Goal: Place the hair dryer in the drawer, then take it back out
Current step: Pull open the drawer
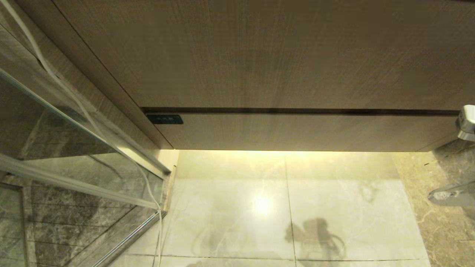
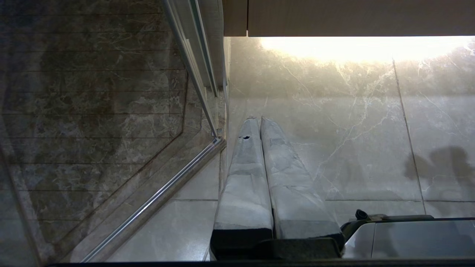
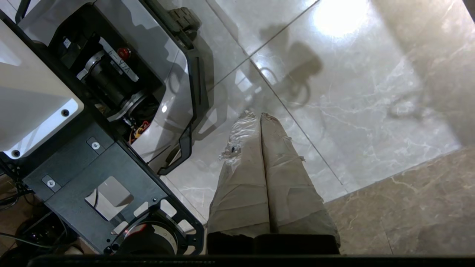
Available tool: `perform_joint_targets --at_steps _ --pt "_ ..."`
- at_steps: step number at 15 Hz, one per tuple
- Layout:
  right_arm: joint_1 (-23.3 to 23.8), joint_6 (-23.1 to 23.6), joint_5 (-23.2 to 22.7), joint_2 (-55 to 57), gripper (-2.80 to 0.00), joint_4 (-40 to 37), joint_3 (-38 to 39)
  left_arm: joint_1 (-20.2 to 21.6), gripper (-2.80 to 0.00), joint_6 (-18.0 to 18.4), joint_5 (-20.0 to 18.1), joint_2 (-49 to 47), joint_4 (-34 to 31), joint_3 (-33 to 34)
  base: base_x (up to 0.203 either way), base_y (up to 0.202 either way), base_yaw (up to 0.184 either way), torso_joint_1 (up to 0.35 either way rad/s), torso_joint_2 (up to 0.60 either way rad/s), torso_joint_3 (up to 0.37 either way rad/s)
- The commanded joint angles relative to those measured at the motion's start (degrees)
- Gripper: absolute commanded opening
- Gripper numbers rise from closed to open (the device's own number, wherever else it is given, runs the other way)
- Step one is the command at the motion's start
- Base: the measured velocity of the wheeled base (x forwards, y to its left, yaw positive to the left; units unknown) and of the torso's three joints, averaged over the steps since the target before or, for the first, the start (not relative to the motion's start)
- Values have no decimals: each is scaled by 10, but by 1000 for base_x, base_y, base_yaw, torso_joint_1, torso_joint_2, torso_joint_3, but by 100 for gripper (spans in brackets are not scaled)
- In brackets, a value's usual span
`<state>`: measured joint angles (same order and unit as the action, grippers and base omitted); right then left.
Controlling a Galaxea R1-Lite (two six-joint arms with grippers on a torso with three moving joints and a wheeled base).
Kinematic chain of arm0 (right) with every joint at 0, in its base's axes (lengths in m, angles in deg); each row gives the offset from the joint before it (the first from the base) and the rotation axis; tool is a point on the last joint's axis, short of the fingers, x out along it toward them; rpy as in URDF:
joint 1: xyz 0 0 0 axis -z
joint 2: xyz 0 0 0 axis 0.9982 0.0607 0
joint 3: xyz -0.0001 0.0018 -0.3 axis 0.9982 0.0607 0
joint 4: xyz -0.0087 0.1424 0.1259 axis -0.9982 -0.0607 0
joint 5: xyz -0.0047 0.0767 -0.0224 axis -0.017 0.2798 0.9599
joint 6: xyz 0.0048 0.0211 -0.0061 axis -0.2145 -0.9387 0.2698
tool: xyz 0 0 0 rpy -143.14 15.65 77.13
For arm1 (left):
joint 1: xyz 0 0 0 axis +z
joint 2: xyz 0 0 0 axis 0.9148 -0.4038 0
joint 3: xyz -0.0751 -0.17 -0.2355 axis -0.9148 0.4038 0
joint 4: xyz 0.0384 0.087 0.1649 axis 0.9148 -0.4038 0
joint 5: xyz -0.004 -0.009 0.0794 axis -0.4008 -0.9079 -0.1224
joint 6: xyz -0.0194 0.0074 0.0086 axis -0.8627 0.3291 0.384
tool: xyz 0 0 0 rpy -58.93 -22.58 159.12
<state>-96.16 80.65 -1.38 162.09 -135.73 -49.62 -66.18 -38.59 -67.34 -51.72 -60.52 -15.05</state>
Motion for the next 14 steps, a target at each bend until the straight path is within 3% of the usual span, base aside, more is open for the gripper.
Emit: perform_joint_targets --at_steps 1,2,4,7,9,14 --pt "0 22 -2 -4 -280 5 1 0 -280 0 0 0 0 0 0 0 0 0 0 0" --pt "0 25 -2 -3 -280 8 2 0 -280 0 0 0 0 0 0 0 0 0 0 0" --pt "1 98 -2 -1 -280 75 23 0 -280 0 0 0 0 0 0 0 0 0 0 0" --pt "1 121 -1 3 -280 99 34 0 -280 0 0 0 0 0 0 0 0 0 0 0" --pt "1 202 -3 15 -280 189 67 0 -280 0 0 0 0 0 0 0 0 0 0 0" --pt "16 194 -1 24 -280 188 67 0 -280 0 0 0 0 0 0 0 0 0 0 0"
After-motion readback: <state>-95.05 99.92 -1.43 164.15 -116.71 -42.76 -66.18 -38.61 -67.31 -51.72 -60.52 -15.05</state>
